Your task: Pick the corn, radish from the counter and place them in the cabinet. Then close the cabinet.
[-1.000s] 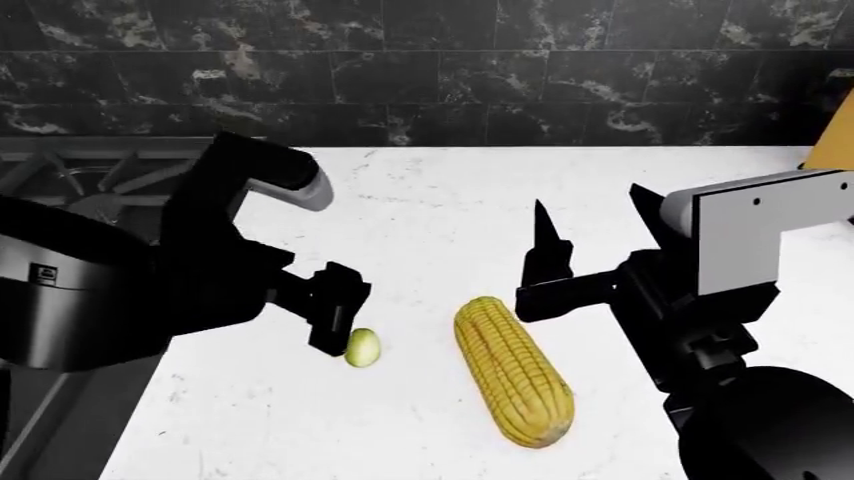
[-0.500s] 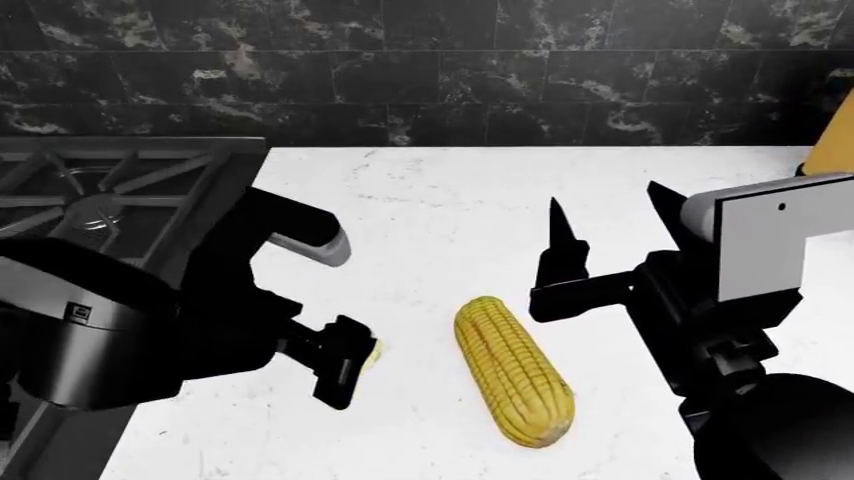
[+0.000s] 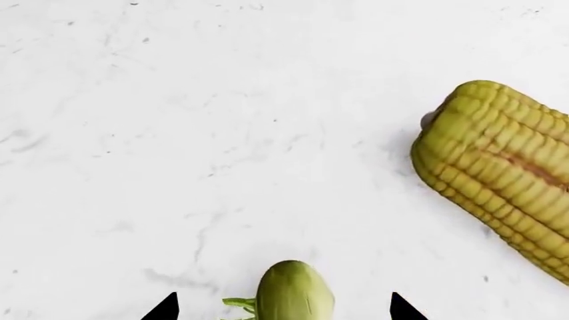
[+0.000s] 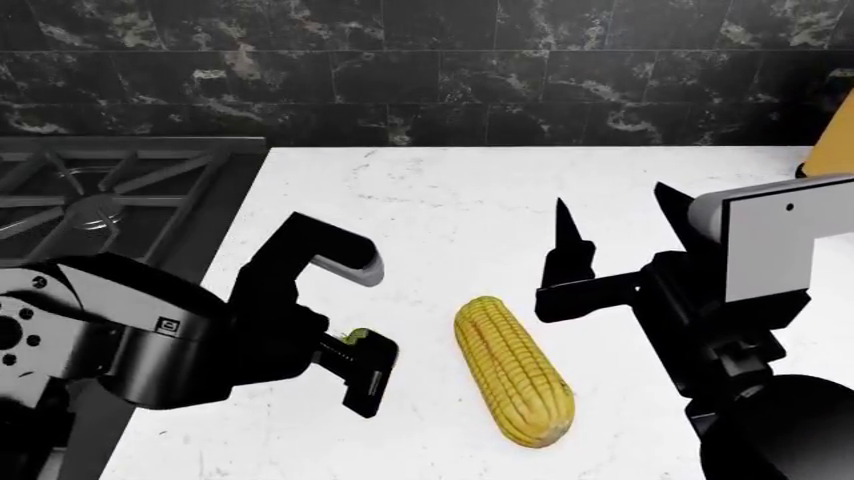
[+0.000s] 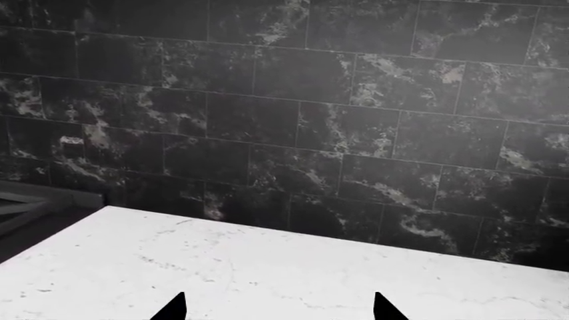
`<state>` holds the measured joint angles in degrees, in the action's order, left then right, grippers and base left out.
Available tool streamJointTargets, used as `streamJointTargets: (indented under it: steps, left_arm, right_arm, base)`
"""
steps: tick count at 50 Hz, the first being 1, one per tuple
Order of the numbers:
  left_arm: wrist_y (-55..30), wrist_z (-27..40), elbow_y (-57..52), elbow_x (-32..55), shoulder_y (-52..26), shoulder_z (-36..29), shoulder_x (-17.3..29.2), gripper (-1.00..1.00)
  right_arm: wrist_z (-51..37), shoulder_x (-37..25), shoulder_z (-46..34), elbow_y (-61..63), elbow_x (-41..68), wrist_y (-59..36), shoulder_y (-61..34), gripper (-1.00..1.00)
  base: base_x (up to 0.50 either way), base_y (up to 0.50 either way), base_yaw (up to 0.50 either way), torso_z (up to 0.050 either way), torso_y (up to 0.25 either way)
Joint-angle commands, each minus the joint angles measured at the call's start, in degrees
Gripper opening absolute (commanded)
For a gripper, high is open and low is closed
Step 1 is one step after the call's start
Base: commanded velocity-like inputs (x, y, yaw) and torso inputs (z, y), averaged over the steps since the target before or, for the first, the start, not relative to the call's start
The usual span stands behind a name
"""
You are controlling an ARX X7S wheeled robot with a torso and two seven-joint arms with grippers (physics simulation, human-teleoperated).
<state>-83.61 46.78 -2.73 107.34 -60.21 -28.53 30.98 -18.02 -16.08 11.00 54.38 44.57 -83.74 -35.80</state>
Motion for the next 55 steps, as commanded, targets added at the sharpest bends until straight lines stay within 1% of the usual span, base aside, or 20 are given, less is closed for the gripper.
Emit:
streamJointTargets:
  steps: [1, 10, 11, 18, 27, 31, 34, 37, 40, 46, 48, 49, 51, 53, 54, 55]
  left_arm:
    - [0.7, -5.1, 0.4, -6.8, 1.6, -1.3, -1.8, 1.0]
    - [1.5, -4.7, -0.3, -5.9, 3.9, -2.5, -1.0, 1.0]
    - [1.5, -4.4, -0.4, -5.3, 3.9, -2.5, -0.9, -1.0]
    - [2.1, -2.5, -1.3, -2.0, 4.3, -3.0, 0.0, -1.0]
    - [3.2, -1.8, -2.1, -0.2, 4.6, -3.2, 0.9, -1.0]
    - [4.7, 0.9, -4.4, 4.3, 2.8, -2.6, 1.2, -1.0]
    - [6.0, 2.8, -6.7, 7.7, 0.7, -1.6, 2.0, -1.0]
    - [7.0, 3.8, -8.0, 9.8, -1.0, -0.6, 3.1, -1.0]
    - [7.1, 3.7, -10.0, 10.1, -2.3, 1.1, 4.6, -1.0]
    - [7.8, 4.0, -13.2, 10.7, -1.4, 3.7, 8.5, -1.0]
    - [7.7, 3.4, -13.8, 10.0, -1.4, 4.8, 9.4, -1.0]
    - [7.7, 3.2, -14.1, 9.6, -1.4, 5.3, 9.7, -1.0]
    - [7.8, 2.8, -14.4, 9.3, -1.5, 6.0, 10.3, -1.0]
    - [7.8, 2.5, -14.6, 8.9, -1.7, 6.5, 10.8, -1.0]
    - [7.8, 2.1, -14.5, 8.4, -1.8, 6.9, 10.9, -1.0]
    - [7.7, 1.7, -14.4, 7.7, -1.9, 7.2, 11.0, -1.0]
  right_arm:
    - [-0.9, -0.7, 0.3, -0.1, 1.2, 0.6, 0.7, 1.0]
    - [-1.7, -1.1, 1.8, 0.7, 3.2, 0.0, 1.1, 1.0]
    - [-1.8, -1.2, 1.9, 0.7, 3.5, 0.0, 1.2, 1.0]
    - [-2.9, -1.6, 1.8, 0.6, 4.6, 0.5, 1.3, 1.0]
    - [-4.2, -1.7, 0.5, -0.5, 5.2, 1.2, 0.5, 1.0]
    - [-4.7, -1.8, 0.1, -0.8, 5.4, 1.4, 0.0, 1.0]
    - [-5.2, -1.8, 1.3, -0.1, 6.8, 0.7, 0.0, 1.0]
    - [-5.8, -2.0, 1.7, 0.0, 7.7, 0.5, 0.0, 1.0]
    - [-6.3, -2.0, 2.2, 0.2, 8.7, 0.2, -0.2, 1.0]
    - [-7.9, -1.8, 2.8, 0.2, 10.9, -1.7, -2.3, 1.0]
    - [-9.0, -0.8, 4.4, 0.4, 13.4, -3.9, -3.7, 1.0]
    - [-10.4, 0.1, 6.2, 0.2, 16.1, -5.7, -4.6, 1.0]
    - [-18.9, -0.6, 8.1, -2.6, 27.2, -6.1, -6.1, 1.0]
    - [-33.6, -2.2, 8.9, -7.8, 44.1, -4.8, -8.2, 1.0]
    - [-40.9, -3.9, 6.9, -10.3, 52.7, -1.9, -8.9, 1.0]
    - [-46.4, -5.6, 4.7, -12.0, 58.7, 1.3, -9.4, 1.0]
  base:
    - [0.0, 0.0, 0.0, 0.0, 0.0]
    - [0.0, 0.0, 0.0, 0.0, 0.0]
    - [0.0, 0.0, 0.0, 0.0, 0.0]
    - [0.0, 0.0, 0.0, 0.0, 0.0]
    - [0.0, 0.0, 0.0, 0.0, 0.0]
    - [0.0, 0.0, 0.0, 0.0, 0.0]
    - [0.0, 0.0, 0.0, 0.0, 0.0]
    - [0.0, 0.0, 0.0, 0.0, 0.0]
    - [0.0, 0.0, 0.0, 0.0, 0.0]
    - [0.0, 0.0, 0.0, 0.0, 0.0]
    - [0.0, 0.0, 0.0, 0.0, 0.0]
    - [0.0, 0.0, 0.0, 0.0, 0.0]
    - [0.0, 0.0, 0.0, 0.0, 0.0]
    - [0.0, 0.0, 0.0, 0.0, 0.0]
    - [0.0, 0.0, 0.0, 0.0, 0.0]
    - [0.0, 0.0, 0.0, 0.0, 0.0]
